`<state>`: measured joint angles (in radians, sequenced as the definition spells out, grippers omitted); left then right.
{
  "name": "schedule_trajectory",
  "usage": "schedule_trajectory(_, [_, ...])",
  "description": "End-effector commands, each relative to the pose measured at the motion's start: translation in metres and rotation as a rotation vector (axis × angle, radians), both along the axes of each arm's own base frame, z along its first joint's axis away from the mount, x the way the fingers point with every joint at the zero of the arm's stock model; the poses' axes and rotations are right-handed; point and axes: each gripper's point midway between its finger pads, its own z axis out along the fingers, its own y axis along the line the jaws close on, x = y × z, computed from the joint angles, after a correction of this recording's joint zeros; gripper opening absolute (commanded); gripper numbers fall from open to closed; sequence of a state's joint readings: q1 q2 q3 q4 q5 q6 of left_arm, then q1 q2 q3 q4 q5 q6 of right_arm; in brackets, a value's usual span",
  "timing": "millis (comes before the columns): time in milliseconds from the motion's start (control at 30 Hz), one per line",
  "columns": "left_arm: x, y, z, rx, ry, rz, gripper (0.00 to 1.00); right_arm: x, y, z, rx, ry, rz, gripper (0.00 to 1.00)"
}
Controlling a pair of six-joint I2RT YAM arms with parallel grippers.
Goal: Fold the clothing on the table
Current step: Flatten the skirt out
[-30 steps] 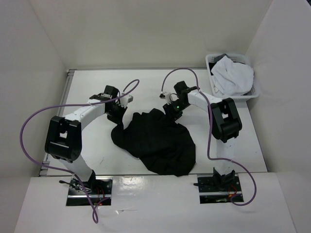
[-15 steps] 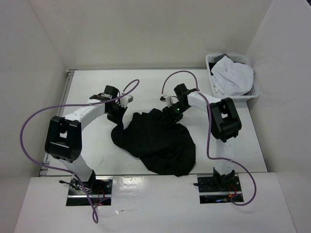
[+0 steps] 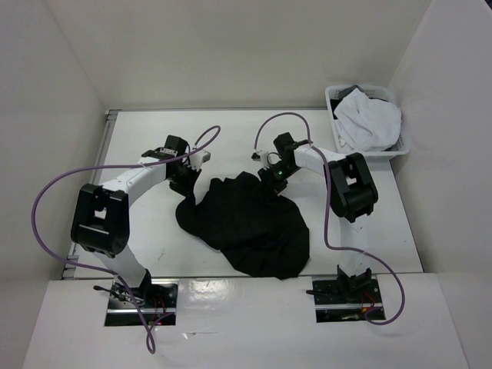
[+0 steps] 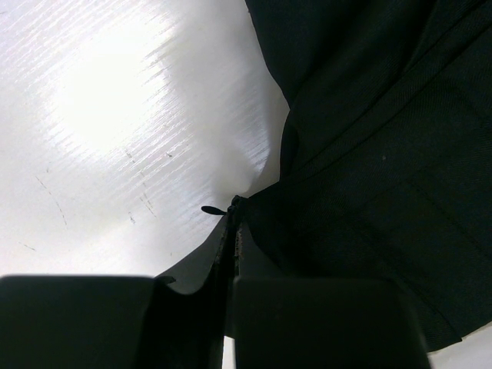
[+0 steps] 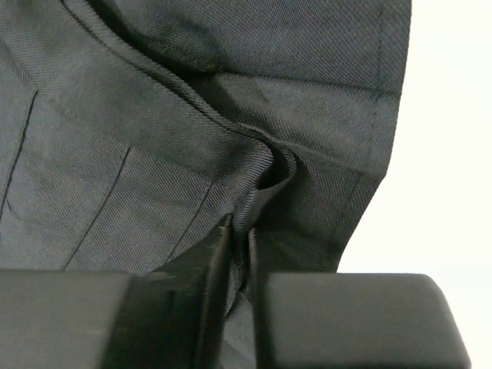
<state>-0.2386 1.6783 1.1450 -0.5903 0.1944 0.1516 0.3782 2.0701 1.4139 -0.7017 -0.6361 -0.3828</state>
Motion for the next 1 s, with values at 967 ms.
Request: schedule_trajectory(967, [-0.048, 0.057, 0.257, 0.010, -0.703, 0.151, 0.00, -0.003, -0.069, 0.288, -0.005, -0.733, -0.178, 0.00])
